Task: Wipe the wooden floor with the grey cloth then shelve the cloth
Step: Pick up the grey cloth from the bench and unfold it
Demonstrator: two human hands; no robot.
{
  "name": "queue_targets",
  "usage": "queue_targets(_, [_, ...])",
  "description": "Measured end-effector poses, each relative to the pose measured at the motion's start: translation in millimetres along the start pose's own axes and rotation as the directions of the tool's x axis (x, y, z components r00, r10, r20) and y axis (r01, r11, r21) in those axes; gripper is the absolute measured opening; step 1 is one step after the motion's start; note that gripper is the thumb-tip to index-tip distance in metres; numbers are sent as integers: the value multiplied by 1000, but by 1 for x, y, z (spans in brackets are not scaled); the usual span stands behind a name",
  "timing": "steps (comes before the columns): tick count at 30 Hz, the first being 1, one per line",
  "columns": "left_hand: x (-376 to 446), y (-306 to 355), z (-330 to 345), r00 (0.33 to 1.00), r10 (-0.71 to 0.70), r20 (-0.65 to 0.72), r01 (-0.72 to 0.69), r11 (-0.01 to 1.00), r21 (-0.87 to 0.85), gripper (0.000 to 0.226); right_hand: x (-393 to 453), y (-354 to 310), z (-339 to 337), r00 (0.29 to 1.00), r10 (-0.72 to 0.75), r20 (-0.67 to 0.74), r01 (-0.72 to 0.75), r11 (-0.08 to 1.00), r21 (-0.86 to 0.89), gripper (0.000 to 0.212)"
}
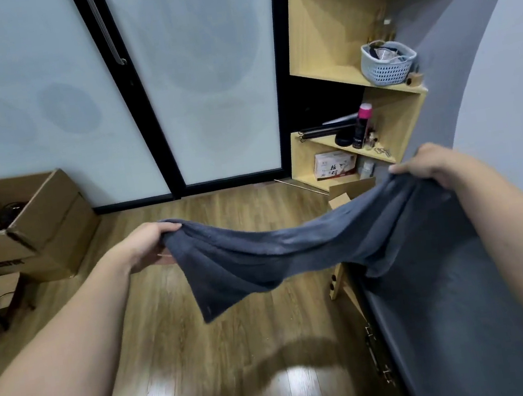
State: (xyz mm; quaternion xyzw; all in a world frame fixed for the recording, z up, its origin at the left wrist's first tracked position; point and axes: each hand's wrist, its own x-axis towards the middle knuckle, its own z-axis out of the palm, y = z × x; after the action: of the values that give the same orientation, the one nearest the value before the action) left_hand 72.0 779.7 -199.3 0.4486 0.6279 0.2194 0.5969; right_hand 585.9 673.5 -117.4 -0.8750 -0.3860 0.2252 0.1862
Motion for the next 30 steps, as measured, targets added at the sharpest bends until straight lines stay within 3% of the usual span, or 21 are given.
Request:
queue_targets(2, [3, 9, 12, 998, 65, 0, -65, 997, -37, 19, -7, -1, 22, 989, 44, 139, -63, 989, 132, 33])
queue_targets(5, [2, 30, 26, 991, 133, 0, -132, 988, 80, 8, -18, -14, 41, 960, -25, 279, -70, 943, 324, 6])
queue_targets(9, [-14, 65, 48, 989, -22, 143, -1, 987, 160, 13, -37, -40, 46, 886, -160, 434, -51, 899, 435, 2])
queue_targets(11, [-23, 80, 62, 979, -38, 199, 11, 991, 133, 14, -49, -56, 49, 825, -237, 513, -131, 802, 582, 5])
queue_targets(13, [-33, 93, 81, 980, 48, 194, -71, 991, 113, 12, -63, -74, 52, 761, -311, 569, -207, 714, 669, 9])
queue_targets(15, [-44, 100, 104, 961, 216, 171, -241, 960, 141, 13, -76, -89, 55, 720, -392, 573, -259, 614, 746, 14])
queue_targets(19, [-65, 106, 140, 834, 439, 333, -506, 850, 146, 17, -94, -112, 56, 705, -508, 495, -311, 406, 859, 33])
queue_targets(21, [-71, 108, 146, 797, 522, 304, -564, 823, 69, 20, -99, -119, 54, 716, -546, 434, -236, 396, 887, 43])
queue_targets(25, [-73, 107, 143, 761, 599, 248, -624, 781, 28, 19, -108, -130, 56, 750, -617, 237, 98, 459, 883, 34])
queue_targets(30, [-74, 106, 148, 741, 649, 173, -645, 759, -87, 13, -114, -132, 57, 711, -703, -21, 546, 533, 647, 23])
